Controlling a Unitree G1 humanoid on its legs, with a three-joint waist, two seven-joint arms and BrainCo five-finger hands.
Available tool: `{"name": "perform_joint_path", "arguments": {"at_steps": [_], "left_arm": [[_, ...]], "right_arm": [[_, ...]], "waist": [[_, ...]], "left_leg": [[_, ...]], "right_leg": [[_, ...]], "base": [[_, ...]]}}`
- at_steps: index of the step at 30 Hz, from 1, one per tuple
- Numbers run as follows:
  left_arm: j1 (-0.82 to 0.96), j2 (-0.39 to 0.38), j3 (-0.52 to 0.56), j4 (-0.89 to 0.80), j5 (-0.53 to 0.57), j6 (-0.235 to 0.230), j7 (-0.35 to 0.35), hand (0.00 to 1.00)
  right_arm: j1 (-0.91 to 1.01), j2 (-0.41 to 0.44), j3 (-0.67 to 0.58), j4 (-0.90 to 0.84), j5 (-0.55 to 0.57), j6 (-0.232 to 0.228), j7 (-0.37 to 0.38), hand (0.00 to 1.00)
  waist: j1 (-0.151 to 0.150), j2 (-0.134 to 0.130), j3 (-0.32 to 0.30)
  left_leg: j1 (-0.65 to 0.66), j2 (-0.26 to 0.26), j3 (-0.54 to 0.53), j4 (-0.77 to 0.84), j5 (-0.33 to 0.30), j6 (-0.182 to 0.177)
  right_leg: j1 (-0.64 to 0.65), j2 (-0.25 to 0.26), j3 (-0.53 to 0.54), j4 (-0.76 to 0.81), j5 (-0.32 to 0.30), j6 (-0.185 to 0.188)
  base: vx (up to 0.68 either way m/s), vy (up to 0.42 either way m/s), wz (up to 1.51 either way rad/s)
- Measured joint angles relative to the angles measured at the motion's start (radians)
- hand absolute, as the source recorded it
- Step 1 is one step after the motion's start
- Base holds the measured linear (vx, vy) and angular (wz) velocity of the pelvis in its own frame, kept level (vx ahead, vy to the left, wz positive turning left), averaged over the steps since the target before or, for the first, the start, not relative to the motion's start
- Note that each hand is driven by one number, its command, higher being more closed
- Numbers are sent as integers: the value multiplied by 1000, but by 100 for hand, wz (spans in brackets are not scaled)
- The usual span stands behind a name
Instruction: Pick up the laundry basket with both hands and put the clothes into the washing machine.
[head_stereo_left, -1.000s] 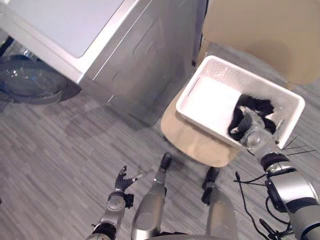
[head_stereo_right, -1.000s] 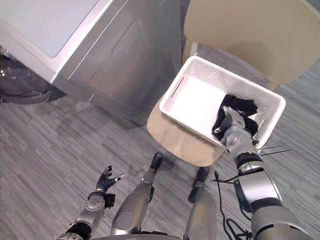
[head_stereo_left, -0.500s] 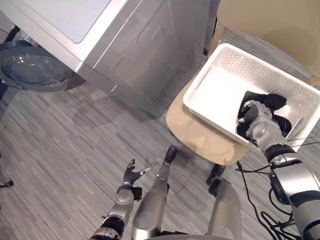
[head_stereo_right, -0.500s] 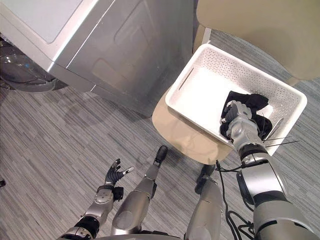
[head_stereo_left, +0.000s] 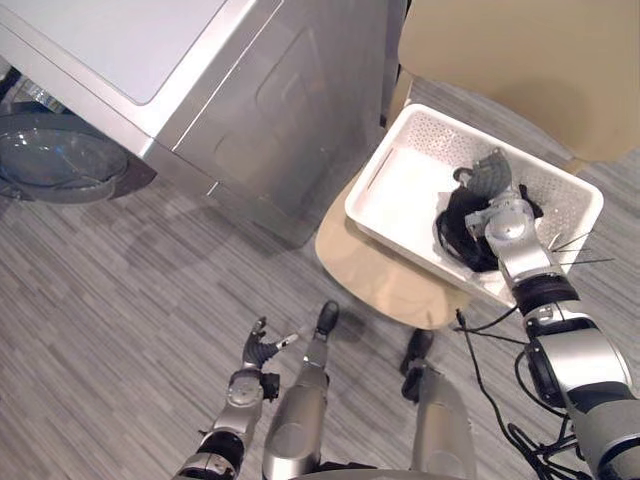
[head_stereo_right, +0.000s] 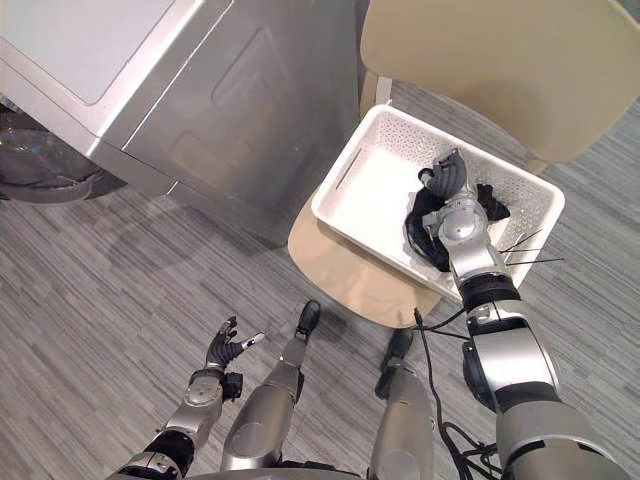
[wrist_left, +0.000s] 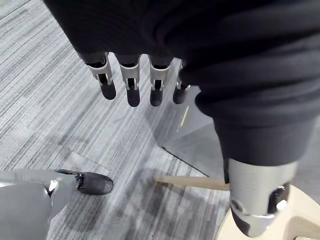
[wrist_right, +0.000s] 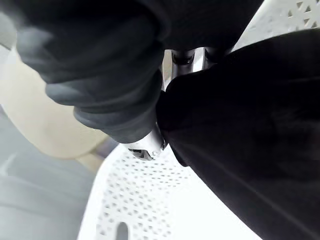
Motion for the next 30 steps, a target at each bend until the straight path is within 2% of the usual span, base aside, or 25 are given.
{"name": "perform_joint_path", "arguments": {"at_steps": [3,6,10,13,15,19,20,21,24,30], "left_arm": [[14,3,4,4,0,2,0,0],[29,2,4,14,1,8,-1,0],[44,2,4,17,2,16,-3,0],[61,1,13,21,2,23,-3,0],[79,-4,17,20,3,23,-7,0],[118,-19,31,25,4,31,-20,0],[123,-21,32,25,4,34,-20,0],[128,-21,33,25,4,36,-20,0],[134,-21,33,25,4,40,-22,0],[140,-14,33,30,16,40,-21,0]], "right_arm": [[40,13,-11,-36,8,-24,-1,100],[104,31,-19,-39,9,-24,0,100],[204,63,-71,-103,60,-29,4,100],[277,96,-99,-116,193,-63,12,100],[333,130,-129,-150,282,-68,29,100],[437,245,-167,-241,637,-135,103,100],[453,259,-166,-257,689,-144,114,0],[465,272,-166,-270,727,-150,119,0],[464,279,-167,-270,717,-155,114,0],[463,277,-162,-268,496,-123,82,0]], "waist": [[-14,-20,-11],[-31,-45,-33],[-42,-53,-51],[-46,-53,-87],[-45,-53,-117],[-47,-56,-151],[-48,-57,-155],[-47,-62,-165],[-48,-76,-182],[-66,-92,-191]], "left_leg": [[3,-3,4,0,0,0],[12,-5,5,0,0,0],[33,-7,6,0,-3,1],[40,-7,11,0,-17,-2],[43,-7,13,0,-23,2],[84,-8,40,0,-41,9],[94,-9,47,0,-44,13],[101,-10,58,0,-47,17],[110,-20,85,0,-53,22],[139,-24,115,0,-57,33]], "right_leg": [[21,12,0,-42,24,2],[48,16,-4,-82,43,5],[88,18,-7,-122,55,18],[107,32,18,-155,59,22],[117,34,22,-172,64,28],[165,36,48,-221,87,33],[178,36,52,-235,92,35],[185,37,63,-247,98,40],[190,38,90,-271,115,44],[221,38,116,-307,134,50]], "base": [[-6,-13,-5],[0,0,0],[1,-10,2],[-7,-1,-1],[15,-2,-3],[46,3,-17],[56,23,-18],[39,17,-19],[46,38,-24],[37,18,-14]]}}
